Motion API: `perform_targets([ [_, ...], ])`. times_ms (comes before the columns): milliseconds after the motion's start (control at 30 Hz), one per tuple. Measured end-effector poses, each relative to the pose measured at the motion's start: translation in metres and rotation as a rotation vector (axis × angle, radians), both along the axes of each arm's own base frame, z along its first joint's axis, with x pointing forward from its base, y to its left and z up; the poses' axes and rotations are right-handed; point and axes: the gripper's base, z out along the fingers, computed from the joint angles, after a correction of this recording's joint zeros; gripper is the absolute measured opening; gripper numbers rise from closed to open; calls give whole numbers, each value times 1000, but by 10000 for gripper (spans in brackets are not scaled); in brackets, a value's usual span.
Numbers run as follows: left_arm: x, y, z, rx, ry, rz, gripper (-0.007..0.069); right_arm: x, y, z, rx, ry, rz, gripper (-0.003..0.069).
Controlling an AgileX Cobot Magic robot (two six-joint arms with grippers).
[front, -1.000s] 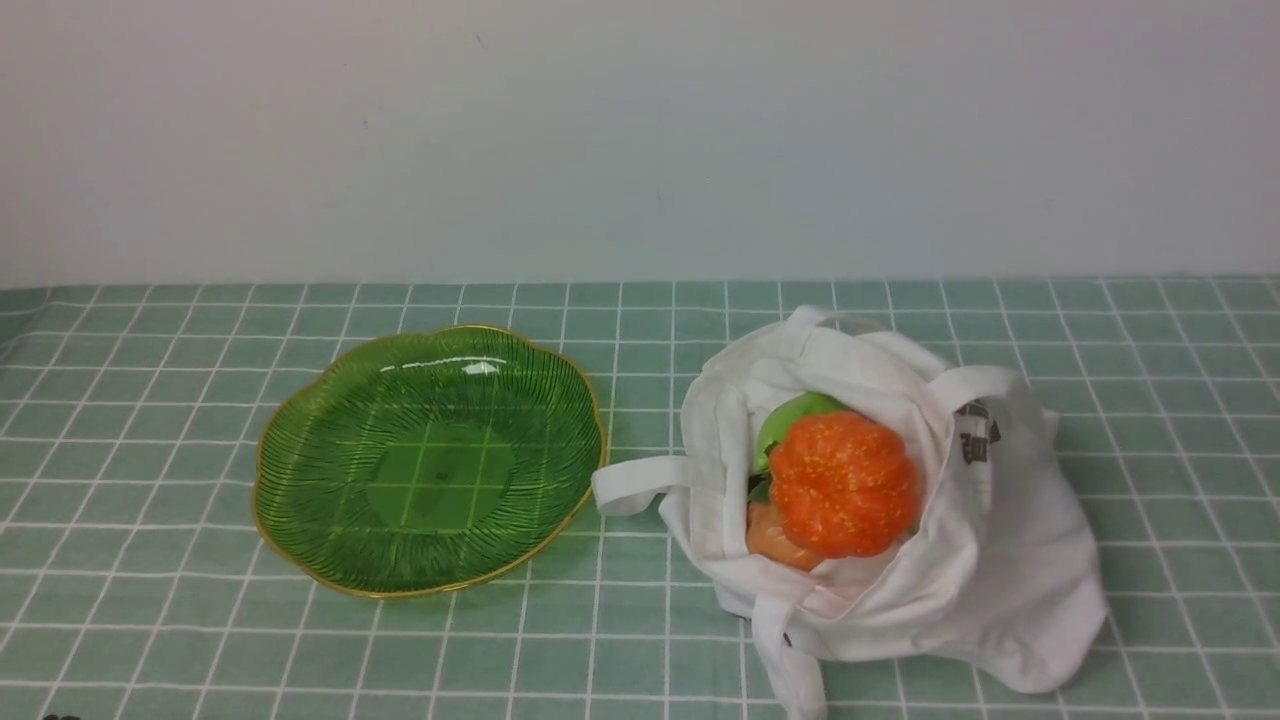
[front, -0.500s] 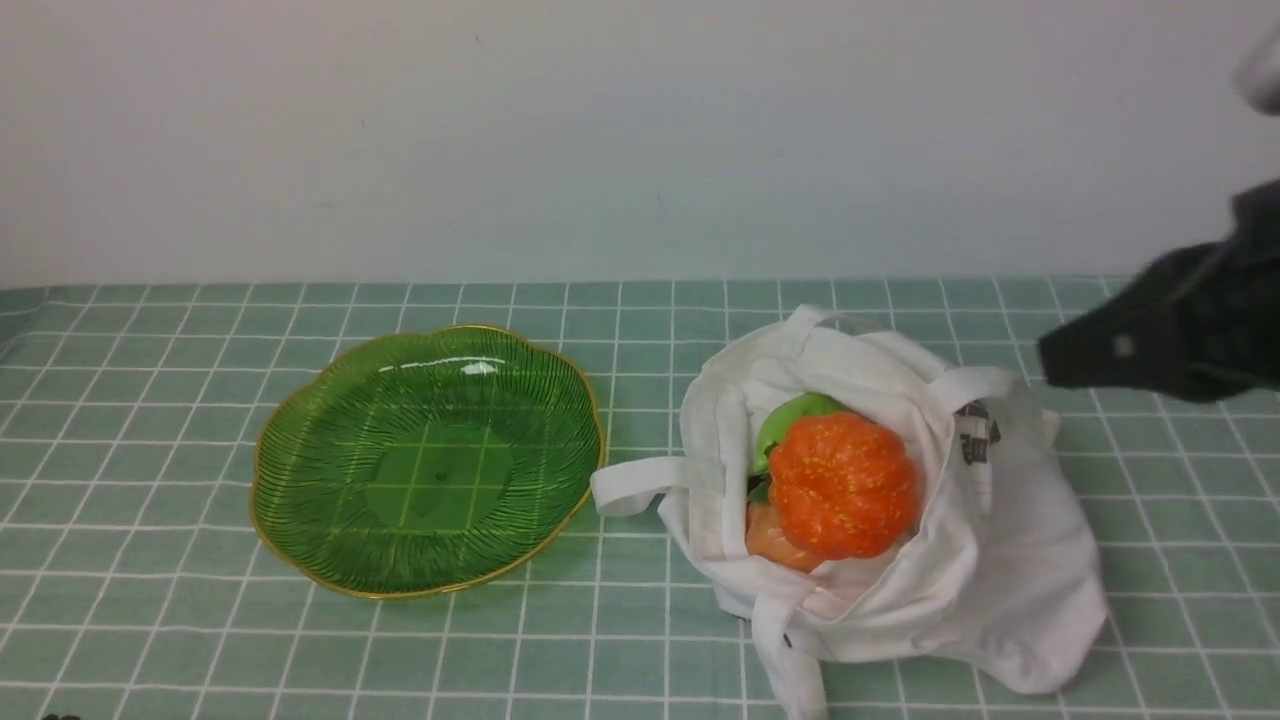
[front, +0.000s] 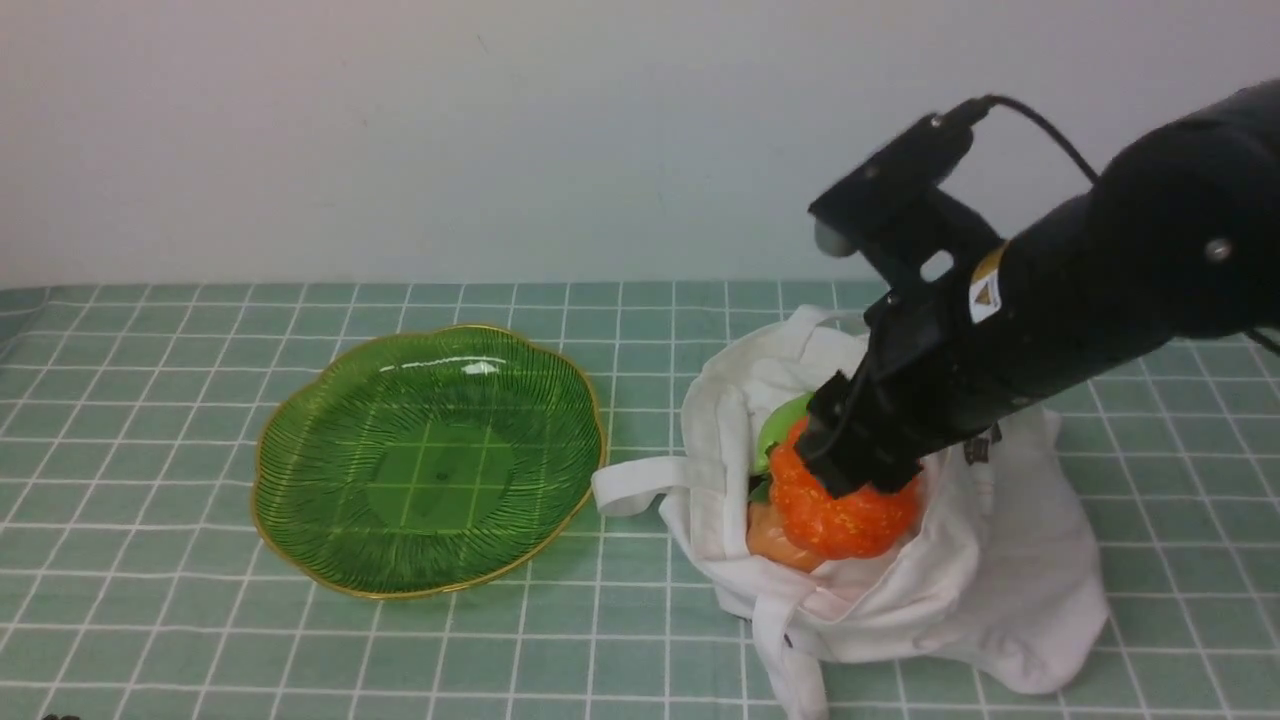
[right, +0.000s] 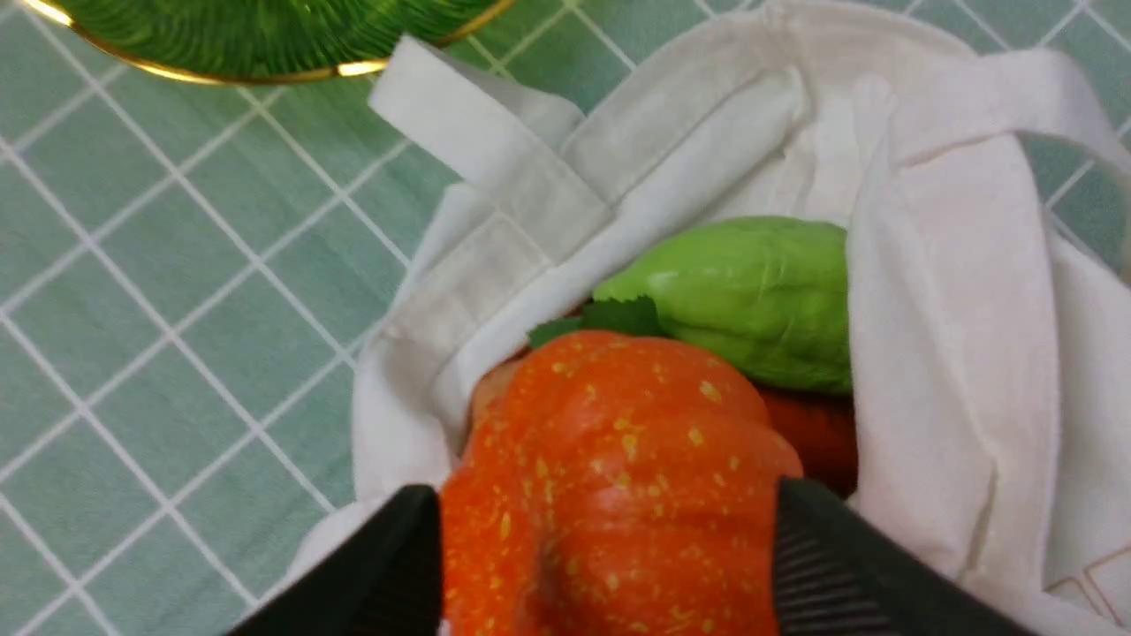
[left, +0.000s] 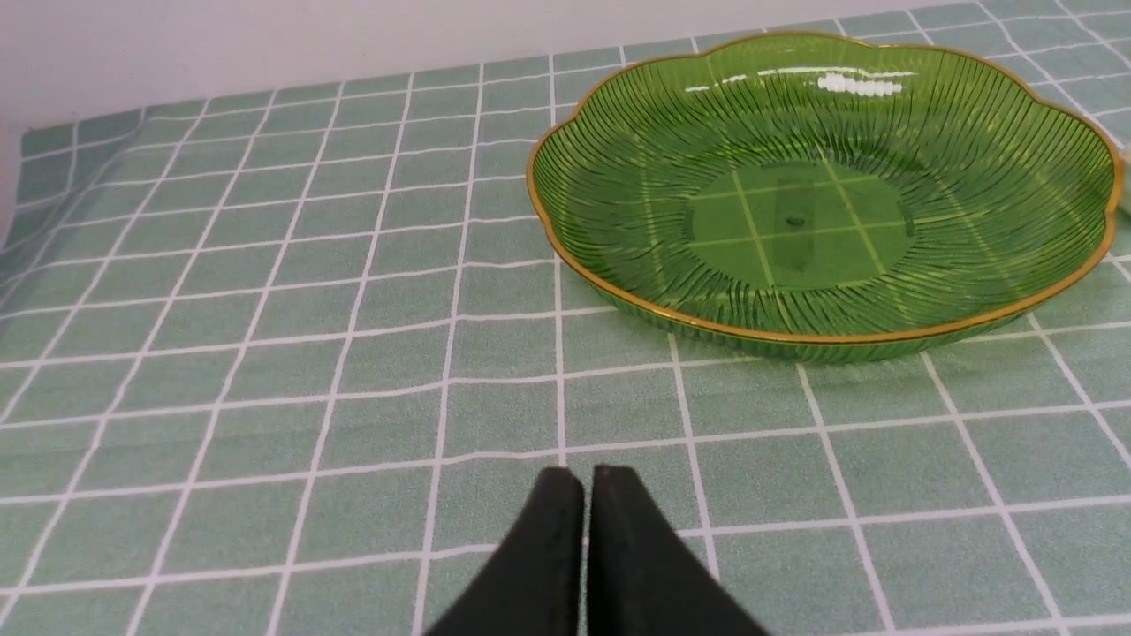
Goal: Take vegetables from cloth bag on blue coffee tablecloth place on plate.
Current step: 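Reach into the cloth bag toward the pumpkin with the right gripper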
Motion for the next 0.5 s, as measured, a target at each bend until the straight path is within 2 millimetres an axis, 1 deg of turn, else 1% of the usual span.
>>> perform_targets([
  [33,0,0,0,0,0,0,-8,0,0,0,-1,0,-3,510],
  [67,0,0,0,0,0,0,-8,4,1,-7,-22,11,-11,587],
  [100,0,0,0,0,0,0,-8,6,1,-11,-34,16,-14,618],
  [200,0,0,0,0,0,0,-8,10,3,-21,-58,36,-24,678],
  [267,0,0,0,0,0,0,-8,11,3,-24,-61,46,-32,680],
  [300,0,0,0,0,0,0,-8,11,3,-24,-60,48,-36,676],
  [400,0,0,0,0,0,0,-8,12,4,-26,-54,56,-54,597],
  [433,0,0,0,0,0,0,-8,12,4,-25,-47,59,-65,485],
  [467,0,0,0,0,0,0,-8,12,4,-24,-41,58,-73,453],
  [500,0,0,0,0,0,0,-8,11,3,-23,-37,56,-76,456],
])
